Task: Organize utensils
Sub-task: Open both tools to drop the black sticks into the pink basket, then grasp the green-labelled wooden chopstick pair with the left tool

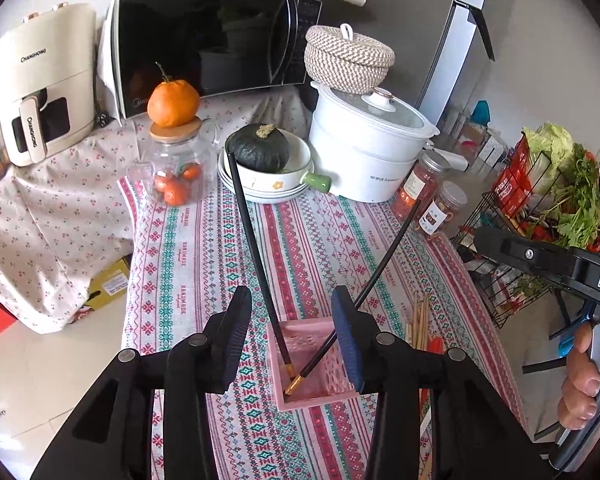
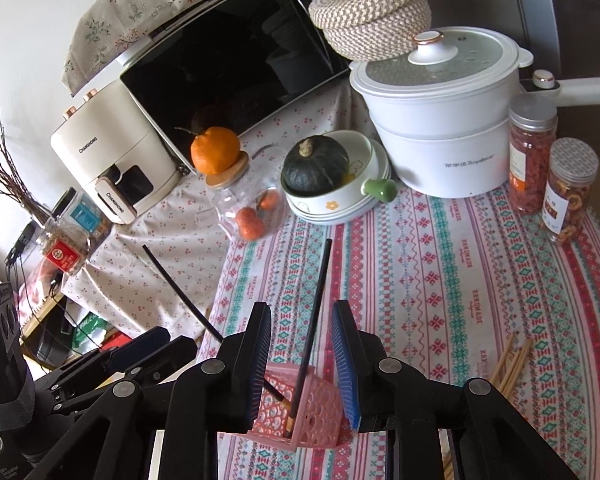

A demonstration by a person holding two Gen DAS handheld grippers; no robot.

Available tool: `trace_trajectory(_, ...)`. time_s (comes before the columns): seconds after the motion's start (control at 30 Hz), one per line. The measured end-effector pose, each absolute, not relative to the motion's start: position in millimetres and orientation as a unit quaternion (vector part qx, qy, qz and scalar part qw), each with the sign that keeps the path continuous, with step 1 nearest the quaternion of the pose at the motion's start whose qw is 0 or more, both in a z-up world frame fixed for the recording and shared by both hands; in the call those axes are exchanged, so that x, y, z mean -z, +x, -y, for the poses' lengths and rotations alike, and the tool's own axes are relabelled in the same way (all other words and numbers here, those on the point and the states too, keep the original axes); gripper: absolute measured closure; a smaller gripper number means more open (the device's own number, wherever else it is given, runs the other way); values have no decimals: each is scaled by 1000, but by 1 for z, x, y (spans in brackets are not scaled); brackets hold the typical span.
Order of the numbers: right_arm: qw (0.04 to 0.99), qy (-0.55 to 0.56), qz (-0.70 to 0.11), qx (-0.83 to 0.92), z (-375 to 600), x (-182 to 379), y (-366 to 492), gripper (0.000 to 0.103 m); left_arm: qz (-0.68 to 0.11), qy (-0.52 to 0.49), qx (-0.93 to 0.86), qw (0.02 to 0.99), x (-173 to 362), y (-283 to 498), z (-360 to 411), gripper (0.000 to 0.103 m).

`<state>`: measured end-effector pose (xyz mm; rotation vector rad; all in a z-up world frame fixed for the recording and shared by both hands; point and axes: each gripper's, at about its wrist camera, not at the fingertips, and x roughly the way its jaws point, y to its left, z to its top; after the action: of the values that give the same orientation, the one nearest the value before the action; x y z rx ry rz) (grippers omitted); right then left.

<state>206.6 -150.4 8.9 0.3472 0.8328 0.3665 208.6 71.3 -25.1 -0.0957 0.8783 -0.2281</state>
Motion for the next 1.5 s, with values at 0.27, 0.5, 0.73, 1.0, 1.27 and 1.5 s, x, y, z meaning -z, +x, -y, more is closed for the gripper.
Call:
trace_trajectory(0.27,885,150,-425,-117,203,11,171,48,-433,-39,128,892,23,170,-52,33)
trace_trajectory(0.5,871,135,-466,-80,236,45,148,37,-459,-5,152,875,40,138,-15,25)
trace_trajectory(0.73,840,108,-529,-55,249,88,137,33,-495,34,189,847,76,115,24,23)
trace_trajectory(1.0,803,109,-585,-37,265,129,142,33,-547,31,199,813,119,119,44,23)
trace_trajectory(1.27,792,116,-600,-4,287,141,150,33,-557,55,218,799,138,145,87,63)
trace_trajectory(1.5,789,124,-602,-5,298,143,151,33,-564,61,192,801,155,202,126,86)
